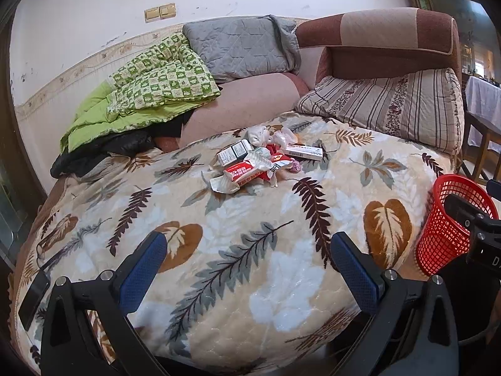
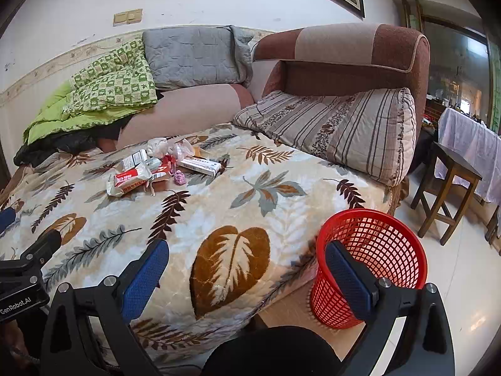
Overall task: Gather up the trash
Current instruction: 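Move both tools toward the pile of trash on the bed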
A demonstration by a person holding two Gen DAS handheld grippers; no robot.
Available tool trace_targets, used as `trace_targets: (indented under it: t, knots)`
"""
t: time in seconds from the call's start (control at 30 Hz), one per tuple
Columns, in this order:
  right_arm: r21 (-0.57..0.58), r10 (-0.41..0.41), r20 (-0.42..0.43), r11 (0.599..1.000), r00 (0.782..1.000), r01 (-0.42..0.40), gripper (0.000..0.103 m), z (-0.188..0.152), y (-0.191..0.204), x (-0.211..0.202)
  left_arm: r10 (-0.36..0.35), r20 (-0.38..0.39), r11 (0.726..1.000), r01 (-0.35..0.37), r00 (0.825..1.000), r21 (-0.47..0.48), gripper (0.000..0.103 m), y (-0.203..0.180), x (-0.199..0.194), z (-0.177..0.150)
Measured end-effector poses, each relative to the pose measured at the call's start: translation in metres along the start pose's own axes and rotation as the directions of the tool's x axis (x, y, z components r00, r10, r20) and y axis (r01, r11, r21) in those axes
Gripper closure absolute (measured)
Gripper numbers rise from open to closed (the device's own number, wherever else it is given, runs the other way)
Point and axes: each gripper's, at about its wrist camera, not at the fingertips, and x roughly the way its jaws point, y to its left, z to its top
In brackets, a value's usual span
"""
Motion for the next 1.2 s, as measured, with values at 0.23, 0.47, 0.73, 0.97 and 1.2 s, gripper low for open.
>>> trace_targets:
  t: [0.23,0.47,0.73,0.97,1.2]
  knots:
    - [-0.019,-0.013,-0.014,1.000,1.000,0.013,0.002,-0.001,0.004,0.003,-0.014,-0.004,0.999,0.015,1.000,0.032,0.000,-0.012,0.000,-0.001]
    - [0.009,-0.025,-0.028,1.000,0.999,0.025,0.002,-0.003,-0.004,0.005,-0.040,-0.004,0.997,0.040,0.999,0.068,0.000,-0.029,-0.005,-0.003]
    - [0.051,-0.041,-0.031,0.998,0.999,0.043,0.002,-0.006,-0.021,0.002,-0.068,0.013,0.993,0.066,0.998,0.095,0.000,-0.048,-0.020,0.000]
    - [0.085,-0.049,-0.026,0.995,0.998,0.051,0.002,-0.009,-0.036,-0.005,-0.083,0.033,0.987,0.078,0.996,0.139,0.000,-0.067,-0.032,0.002]
    - [0.107,-0.044,-0.015,0.993,0.999,0.045,0.002,-0.010,-0.045,-0.010,-0.080,0.040,0.986,0.074,0.996,0.147,0.000,-0.070,-0.036,0.003]
